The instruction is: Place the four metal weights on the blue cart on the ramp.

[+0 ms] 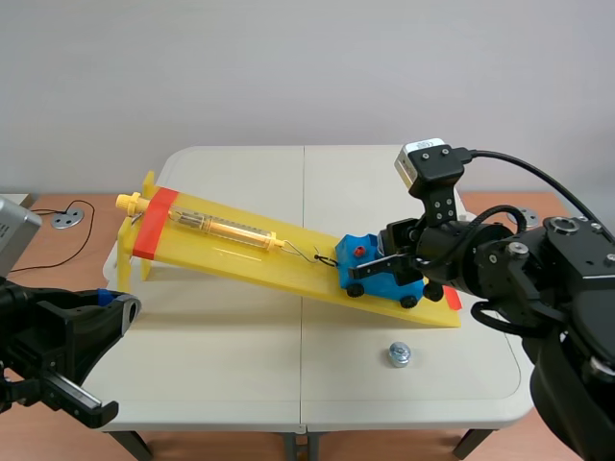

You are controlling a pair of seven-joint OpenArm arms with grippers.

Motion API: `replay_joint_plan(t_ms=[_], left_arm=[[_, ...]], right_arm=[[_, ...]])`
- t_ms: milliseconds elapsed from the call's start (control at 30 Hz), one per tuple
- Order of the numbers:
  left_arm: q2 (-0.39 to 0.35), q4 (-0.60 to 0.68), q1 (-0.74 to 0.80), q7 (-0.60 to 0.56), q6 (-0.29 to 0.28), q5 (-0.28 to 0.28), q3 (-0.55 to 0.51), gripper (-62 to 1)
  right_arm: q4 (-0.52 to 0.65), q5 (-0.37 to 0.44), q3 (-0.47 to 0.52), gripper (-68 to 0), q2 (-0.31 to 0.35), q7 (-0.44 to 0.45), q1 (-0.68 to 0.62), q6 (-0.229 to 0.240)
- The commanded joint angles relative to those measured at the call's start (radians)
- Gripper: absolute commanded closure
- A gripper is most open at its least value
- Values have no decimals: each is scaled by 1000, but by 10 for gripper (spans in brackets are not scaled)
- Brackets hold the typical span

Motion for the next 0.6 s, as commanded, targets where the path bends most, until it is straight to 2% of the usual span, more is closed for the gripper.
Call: replay_joint_plan(t_ms=[0, 200, 400, 567], left_arm=[[5, 68, -17, -89, -36, -70, -16, -26], [5, 68, -17, -89, -36, -70, -16, -26], [5, 68, -16, -89, -36, -70, -16, -26], [5, 68, -16, -89, -36, -70, -16, -26]], right_arm=[[109, 34, 1, -7, 16, 192, 101, -49], [93, 32, 1, -7, 10, 203, 112, -52], [20, 17, -8, -8, -10, 214, 156, -52], [7, 14, -11, -75, -15, 232, 167, -52]])
